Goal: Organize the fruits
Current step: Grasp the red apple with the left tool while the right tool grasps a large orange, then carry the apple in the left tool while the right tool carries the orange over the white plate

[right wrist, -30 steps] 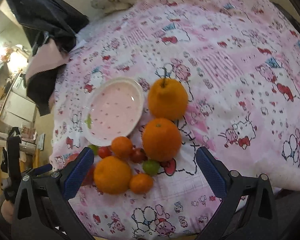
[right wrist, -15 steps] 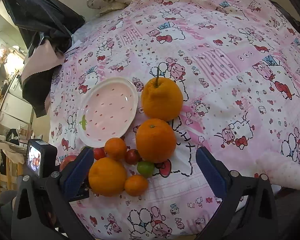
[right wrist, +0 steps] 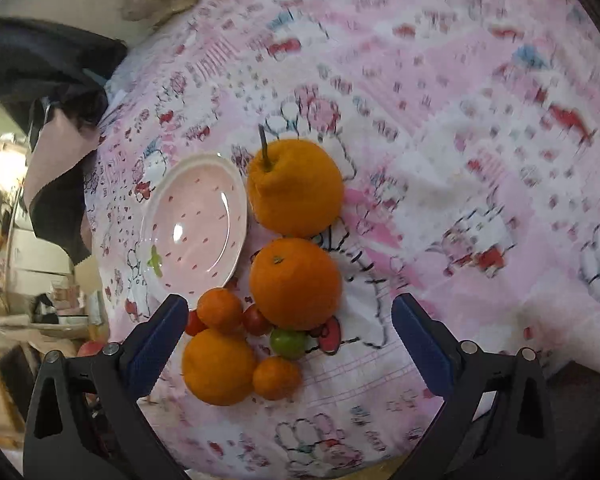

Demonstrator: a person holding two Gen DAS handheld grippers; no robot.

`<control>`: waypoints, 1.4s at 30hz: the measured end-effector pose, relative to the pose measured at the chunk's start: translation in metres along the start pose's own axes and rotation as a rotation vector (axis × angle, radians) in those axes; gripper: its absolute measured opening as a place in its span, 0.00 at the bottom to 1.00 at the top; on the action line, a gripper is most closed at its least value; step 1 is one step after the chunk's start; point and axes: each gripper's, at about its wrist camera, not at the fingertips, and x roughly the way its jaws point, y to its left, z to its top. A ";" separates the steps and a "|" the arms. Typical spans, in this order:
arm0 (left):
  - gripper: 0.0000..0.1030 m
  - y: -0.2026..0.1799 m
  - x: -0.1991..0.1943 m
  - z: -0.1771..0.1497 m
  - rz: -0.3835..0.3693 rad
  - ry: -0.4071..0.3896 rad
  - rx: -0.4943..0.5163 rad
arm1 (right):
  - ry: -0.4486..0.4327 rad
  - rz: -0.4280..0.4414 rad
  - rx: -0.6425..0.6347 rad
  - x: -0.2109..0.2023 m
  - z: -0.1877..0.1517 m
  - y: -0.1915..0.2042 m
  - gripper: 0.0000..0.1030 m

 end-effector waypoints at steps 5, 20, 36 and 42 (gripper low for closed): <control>0.78 0.022 0.002 0.005 -0.012 -0.014 -0.078 | 0.065 -0.154 -0.034 0.039 0.008 0.007 0.85; 0.78 0.025 0.005 0.005 -0.027 -0.034 -0.113 | 0.088 -0.217 -0.108 0.076 0.005 0.007 0.71; 0.78 0.021 -0.002 0.003 -0.023 -0.082 -0.090 | 0.009 0.059 -0.186 0.015 -0.009 0.038 0.71; 0.78 0.014 -0.003 0.025 -0.026 -0.116 -0.070 | -0.026 0.112 -0.286 0.013 0.011 0.080 0.71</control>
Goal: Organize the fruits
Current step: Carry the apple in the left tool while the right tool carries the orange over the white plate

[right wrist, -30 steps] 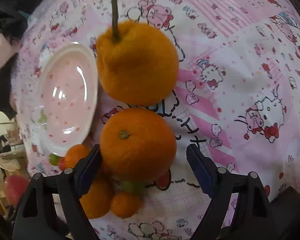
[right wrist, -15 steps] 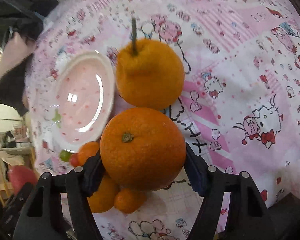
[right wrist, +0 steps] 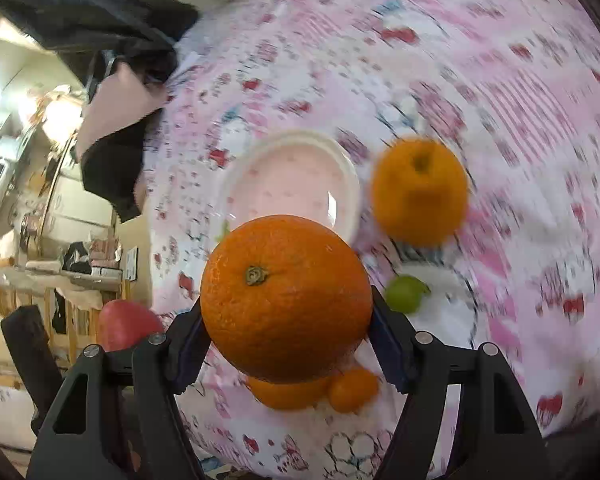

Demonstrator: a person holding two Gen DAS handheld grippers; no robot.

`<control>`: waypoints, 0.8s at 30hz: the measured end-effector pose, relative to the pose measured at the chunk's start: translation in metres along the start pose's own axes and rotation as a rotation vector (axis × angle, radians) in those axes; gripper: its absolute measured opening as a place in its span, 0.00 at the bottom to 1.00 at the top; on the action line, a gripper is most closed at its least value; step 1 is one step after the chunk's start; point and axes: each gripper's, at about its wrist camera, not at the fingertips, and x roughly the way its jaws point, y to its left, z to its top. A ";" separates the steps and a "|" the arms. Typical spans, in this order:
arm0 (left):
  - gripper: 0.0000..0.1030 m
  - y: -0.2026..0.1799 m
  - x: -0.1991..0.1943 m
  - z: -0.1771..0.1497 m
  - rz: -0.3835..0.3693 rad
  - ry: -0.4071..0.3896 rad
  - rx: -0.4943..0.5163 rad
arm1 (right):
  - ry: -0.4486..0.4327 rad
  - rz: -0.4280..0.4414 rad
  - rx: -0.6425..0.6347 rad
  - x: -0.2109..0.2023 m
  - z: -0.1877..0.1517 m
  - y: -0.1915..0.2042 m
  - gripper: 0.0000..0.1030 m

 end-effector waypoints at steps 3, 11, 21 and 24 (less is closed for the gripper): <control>0.78 -0.019 0.002 0.024 0.019 -0.079 0.081 | -0.018 -0.008 -0.025 0.009 0.025 0.009 0.71; 0.78 -0.046 0.062 0.073 -0.010 -0.054 0.210 | 0.001 -0.049 -0.055 0.056 0.081 0.010 0.71; 0.78 -0.047 0.123 0.085 -0.028 0.022 0.211 | 0.104 -0.096 -0.019 0.124 0.099 -0.002 0.71; 0.78 -0.050 0.132 0.087 -0.014 0.027 0.230 | 0.124 -0.118 0.001 0.134 0.098 -0.005 0.71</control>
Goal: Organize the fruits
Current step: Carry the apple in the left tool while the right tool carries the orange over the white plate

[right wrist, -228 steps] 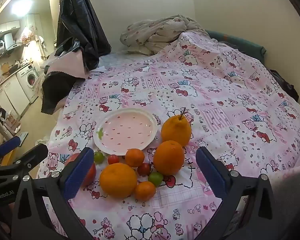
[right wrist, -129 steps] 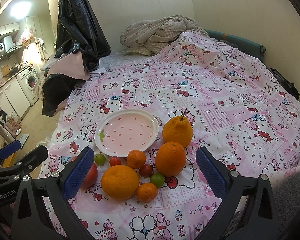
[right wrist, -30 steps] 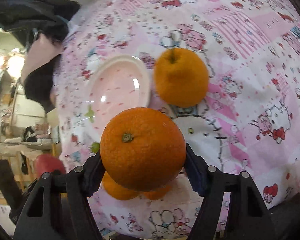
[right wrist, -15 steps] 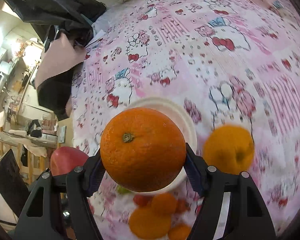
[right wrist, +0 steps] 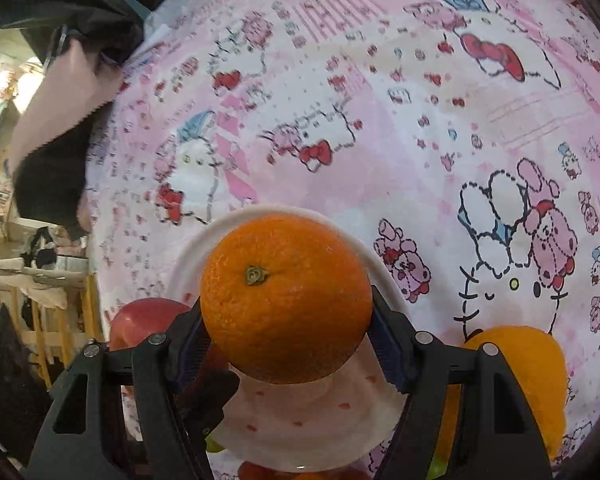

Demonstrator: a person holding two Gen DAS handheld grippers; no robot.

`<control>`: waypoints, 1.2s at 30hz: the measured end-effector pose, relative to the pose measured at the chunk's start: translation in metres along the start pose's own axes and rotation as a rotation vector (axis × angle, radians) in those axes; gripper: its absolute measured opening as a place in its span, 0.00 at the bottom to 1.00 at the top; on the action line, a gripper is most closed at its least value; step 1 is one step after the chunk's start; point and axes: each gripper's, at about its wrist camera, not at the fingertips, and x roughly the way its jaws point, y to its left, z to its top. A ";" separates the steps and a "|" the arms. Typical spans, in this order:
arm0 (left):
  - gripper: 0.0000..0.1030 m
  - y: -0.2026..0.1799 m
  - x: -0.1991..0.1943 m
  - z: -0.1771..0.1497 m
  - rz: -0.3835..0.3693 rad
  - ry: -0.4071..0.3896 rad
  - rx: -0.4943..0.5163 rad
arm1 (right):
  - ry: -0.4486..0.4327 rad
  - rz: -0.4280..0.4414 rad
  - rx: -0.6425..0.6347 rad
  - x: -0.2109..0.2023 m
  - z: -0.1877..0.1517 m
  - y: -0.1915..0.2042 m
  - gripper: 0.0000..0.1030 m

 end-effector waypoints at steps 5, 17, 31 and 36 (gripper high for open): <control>0.78 0.003 0.010 0.011 0.006 0.007 0.004 | 0.019 -0.009 -0.005 0.009 0.001 0.003 0.71; 0.79 -0.002 0.024 0.014 0.039 0.048 0.049 | 0.028 0.076 0.103 0.004 0.009 -0.007 0.80; 0.79 0.007 0.012 0.008 0.000 0.068 -0.028 | 0.008 0.137 0.081 -0.017 0.005 -0.003 0.82; 0.79 0.008 0.007 0.000 0.012 0.070 -0.032 | 0.003 0.140 0.084 -0.023 0.003 -0.005 0.82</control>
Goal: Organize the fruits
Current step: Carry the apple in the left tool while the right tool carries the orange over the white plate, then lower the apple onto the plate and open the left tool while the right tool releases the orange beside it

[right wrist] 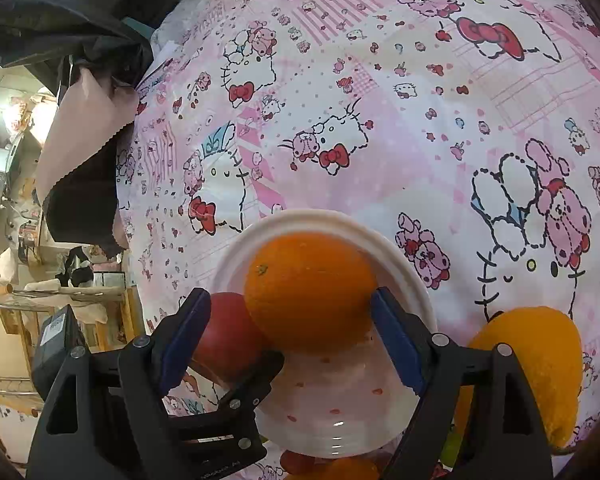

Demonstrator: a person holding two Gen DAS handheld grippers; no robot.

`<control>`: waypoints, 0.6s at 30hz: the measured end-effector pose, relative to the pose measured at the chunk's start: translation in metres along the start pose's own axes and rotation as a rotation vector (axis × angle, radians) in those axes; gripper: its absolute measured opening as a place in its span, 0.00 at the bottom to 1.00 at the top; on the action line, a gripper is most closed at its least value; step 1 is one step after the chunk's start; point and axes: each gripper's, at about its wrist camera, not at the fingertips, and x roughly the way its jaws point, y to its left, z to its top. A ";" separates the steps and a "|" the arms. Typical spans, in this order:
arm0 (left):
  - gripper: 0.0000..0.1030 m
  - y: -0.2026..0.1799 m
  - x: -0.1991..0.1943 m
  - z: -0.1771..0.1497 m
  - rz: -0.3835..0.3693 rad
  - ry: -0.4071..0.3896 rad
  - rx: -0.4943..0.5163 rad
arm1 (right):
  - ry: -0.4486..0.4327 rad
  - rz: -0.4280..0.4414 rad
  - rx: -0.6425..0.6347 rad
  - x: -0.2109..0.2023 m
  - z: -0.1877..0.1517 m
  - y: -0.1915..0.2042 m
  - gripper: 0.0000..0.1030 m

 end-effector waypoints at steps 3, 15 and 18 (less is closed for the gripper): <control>0.79 0.000 -0.002 -0.001 -0.001 0.002 -0.006 | 0.000 -0.009 0.005 -0.003 -0.004 -0.002 0.82; 0.78 0.006 -0.005 -0.001 -0.096 -0.026 -0.052 | -0.002 -0.014 0.011 -0.013 -0.010 -0.005 0.82; 0.79 0.006 -0.008 0.010 -0.061 -0.059 -0.073 | -0.003 -0.006 0.019 -0.015 -0.010 -0.006 0.82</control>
